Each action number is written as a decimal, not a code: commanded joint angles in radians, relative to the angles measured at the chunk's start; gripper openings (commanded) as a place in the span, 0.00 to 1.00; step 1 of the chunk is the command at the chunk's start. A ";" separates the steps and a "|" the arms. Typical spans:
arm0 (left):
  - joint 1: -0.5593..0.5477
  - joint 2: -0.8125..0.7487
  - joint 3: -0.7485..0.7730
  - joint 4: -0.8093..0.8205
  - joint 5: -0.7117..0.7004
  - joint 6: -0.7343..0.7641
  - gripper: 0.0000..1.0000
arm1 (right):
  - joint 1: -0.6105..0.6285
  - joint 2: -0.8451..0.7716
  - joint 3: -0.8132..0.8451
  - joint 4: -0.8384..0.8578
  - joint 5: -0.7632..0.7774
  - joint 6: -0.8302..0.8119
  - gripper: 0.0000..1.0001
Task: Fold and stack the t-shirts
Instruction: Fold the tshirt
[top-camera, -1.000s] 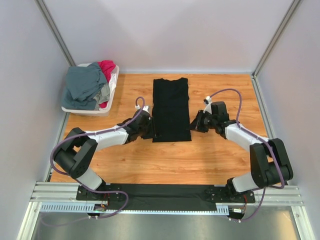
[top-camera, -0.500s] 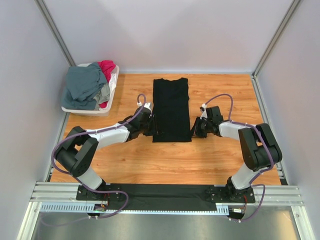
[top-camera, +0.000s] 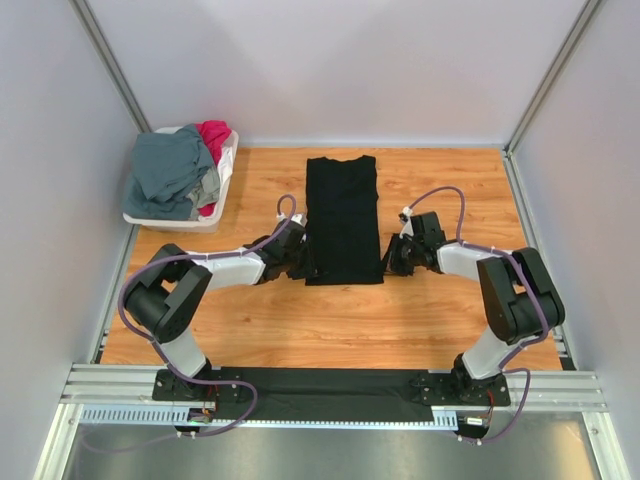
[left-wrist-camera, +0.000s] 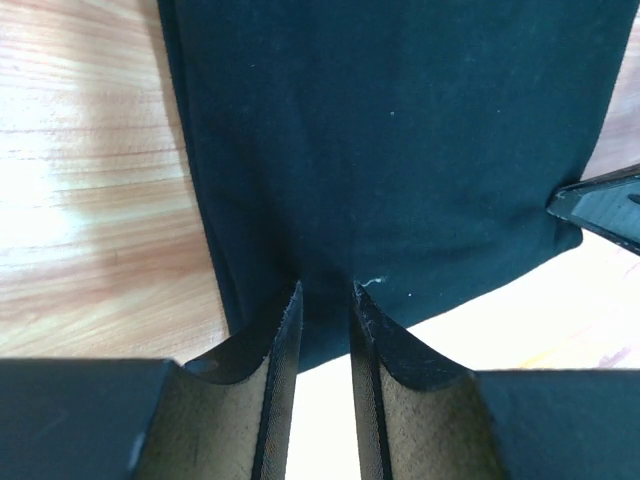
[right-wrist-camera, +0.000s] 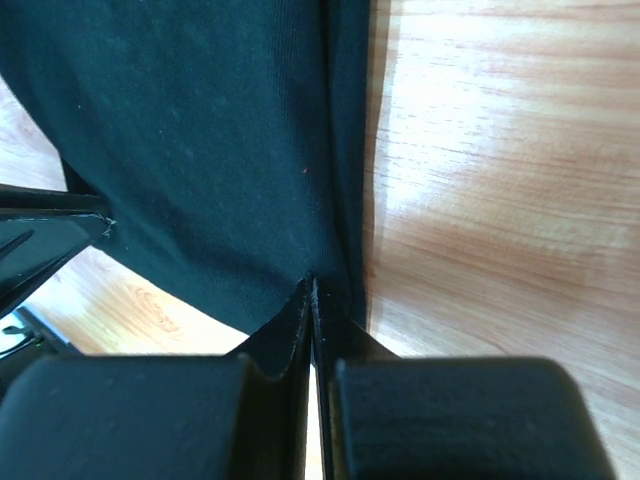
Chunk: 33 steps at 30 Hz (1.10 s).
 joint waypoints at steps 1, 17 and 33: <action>-0.004 0.011 -0.016 -0.028 -0.034 -0.008 0.33 | 0.001 -0.033 0.013 -0.065 0.109 -0.060 0.01; -0.035 -0.224 0.068 -0.297 -0.077 0.111 0.43 | 0.017 -0.317 0.041 -0.272 0.112 -0.142 0.69; -0.037 -0.144 -0.028 -0.200 -0.089 -0.008 0.69 | 0.037 -0.177 -0.050 -0.108 0.086 -0.074 0.58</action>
